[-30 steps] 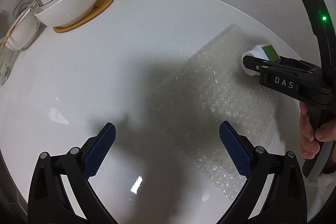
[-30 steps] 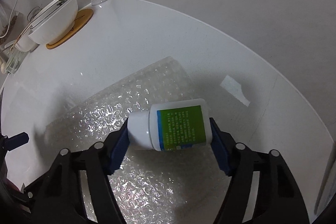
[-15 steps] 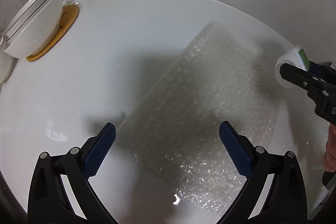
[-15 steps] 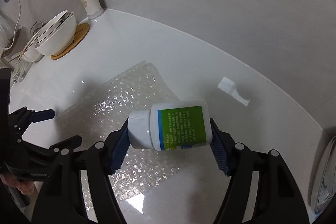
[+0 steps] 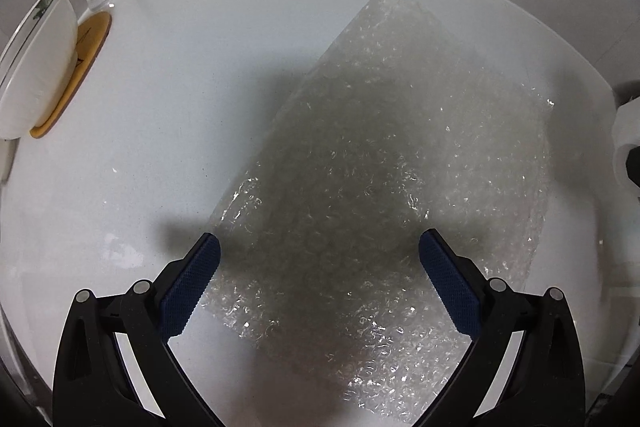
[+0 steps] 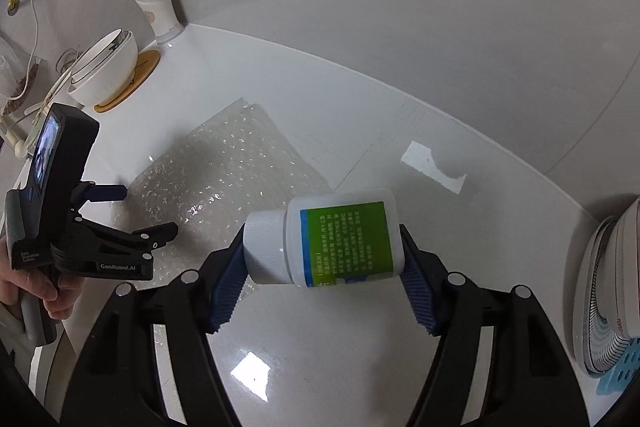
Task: Collect trash
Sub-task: 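Grasp the white pill bottle with the right tool while the left tool grasps the bubble wrap, then lift the bubble wrap and pill bottle and carry them down over the wastebasket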
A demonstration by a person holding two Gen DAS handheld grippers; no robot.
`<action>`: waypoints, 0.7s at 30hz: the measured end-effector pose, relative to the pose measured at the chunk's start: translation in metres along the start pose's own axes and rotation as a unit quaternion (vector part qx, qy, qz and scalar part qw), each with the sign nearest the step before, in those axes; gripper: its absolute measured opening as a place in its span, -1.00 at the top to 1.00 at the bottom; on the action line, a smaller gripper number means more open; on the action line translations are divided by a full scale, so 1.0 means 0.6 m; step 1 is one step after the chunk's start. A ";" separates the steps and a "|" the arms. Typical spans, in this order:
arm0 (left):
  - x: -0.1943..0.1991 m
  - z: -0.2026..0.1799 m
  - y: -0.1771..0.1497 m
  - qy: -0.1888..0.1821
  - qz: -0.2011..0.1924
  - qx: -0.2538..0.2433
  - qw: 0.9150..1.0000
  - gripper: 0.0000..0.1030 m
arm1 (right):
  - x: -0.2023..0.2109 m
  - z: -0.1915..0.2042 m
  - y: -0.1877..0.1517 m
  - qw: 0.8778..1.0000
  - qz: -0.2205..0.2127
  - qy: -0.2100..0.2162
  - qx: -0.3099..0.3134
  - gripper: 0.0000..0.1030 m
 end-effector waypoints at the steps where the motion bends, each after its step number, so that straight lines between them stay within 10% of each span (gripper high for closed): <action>1: -0.001 0.000 -0.002 0.002 0.007 0.005 1.000 -0.87 | 0.004 -0.003 -0.002 1.000 0.000 -0.002 -0.002 -0.28; 8: 0.008 -0.013 -0.012 0.001 0.037 0.017 0.999 -0.49 | 0.033 -0.015 -0.002 1.000 -0.007 -0.009 -0.012 -0.28; 15: 0.026 -0.034 -0.023 0.002 0.039 0.008 0.999 0.67 | 0.074 -0.018 -0.002 0.999 -0.021 -0.011 -0.022 -0.28; 21: 0.050 -0.048 -0.051 -0.011 0.019 0.029 0.999 0.84 | 0.106 -0.012 -0.019 0.999 -0.028 -0.011 -0.027 -0.28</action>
Point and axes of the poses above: each gripper's, at about its wrist camera, not at the fingertips, and x roughly against the way its jaws point, z to its left, y to its top, the point moved 9 cm from there along -x, roughly the way its jaws point, and after that the axes turned 7 degrees about y, right-handed, at the moved point
